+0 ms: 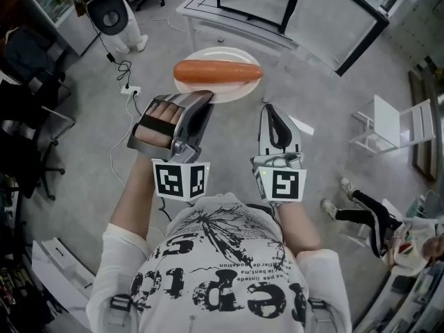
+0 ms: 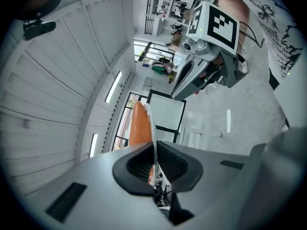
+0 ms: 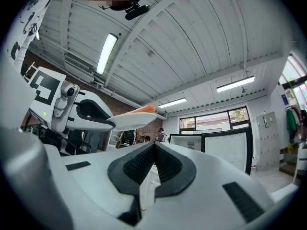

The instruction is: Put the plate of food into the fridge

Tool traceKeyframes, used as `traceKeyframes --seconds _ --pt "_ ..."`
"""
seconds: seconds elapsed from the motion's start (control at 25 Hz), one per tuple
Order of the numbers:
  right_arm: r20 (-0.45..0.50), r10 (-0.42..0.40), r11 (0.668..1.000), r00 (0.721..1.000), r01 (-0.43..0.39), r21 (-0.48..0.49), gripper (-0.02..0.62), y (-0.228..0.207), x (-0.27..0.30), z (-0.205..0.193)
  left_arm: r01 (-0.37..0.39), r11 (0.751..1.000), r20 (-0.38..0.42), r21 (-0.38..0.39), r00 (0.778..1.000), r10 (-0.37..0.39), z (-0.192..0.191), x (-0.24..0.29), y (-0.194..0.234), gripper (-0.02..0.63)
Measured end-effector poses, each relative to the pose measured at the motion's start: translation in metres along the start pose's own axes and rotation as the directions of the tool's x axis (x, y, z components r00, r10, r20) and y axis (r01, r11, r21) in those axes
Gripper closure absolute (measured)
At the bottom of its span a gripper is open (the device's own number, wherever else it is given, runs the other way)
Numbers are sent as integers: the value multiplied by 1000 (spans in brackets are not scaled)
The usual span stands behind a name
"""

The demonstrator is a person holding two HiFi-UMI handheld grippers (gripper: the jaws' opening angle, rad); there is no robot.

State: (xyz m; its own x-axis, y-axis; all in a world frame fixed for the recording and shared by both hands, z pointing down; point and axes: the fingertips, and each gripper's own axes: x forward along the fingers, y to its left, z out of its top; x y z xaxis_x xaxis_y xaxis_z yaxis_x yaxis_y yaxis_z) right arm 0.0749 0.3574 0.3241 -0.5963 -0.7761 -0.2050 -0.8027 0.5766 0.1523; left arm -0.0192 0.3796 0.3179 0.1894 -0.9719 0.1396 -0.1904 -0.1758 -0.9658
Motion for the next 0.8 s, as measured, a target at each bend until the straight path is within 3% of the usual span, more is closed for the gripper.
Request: traceKeyframes --seconds 0.32,0.8 --pt "13 24 1000 1000 -24 -6 594 16 57 -7 20 999 -4 -26 1000 -20 -45 41 10 581" --pt "15 65 998 998 -65 17 594 -48 141 -45 14 999 -38 -31 999 -16 -58 146 20 581"
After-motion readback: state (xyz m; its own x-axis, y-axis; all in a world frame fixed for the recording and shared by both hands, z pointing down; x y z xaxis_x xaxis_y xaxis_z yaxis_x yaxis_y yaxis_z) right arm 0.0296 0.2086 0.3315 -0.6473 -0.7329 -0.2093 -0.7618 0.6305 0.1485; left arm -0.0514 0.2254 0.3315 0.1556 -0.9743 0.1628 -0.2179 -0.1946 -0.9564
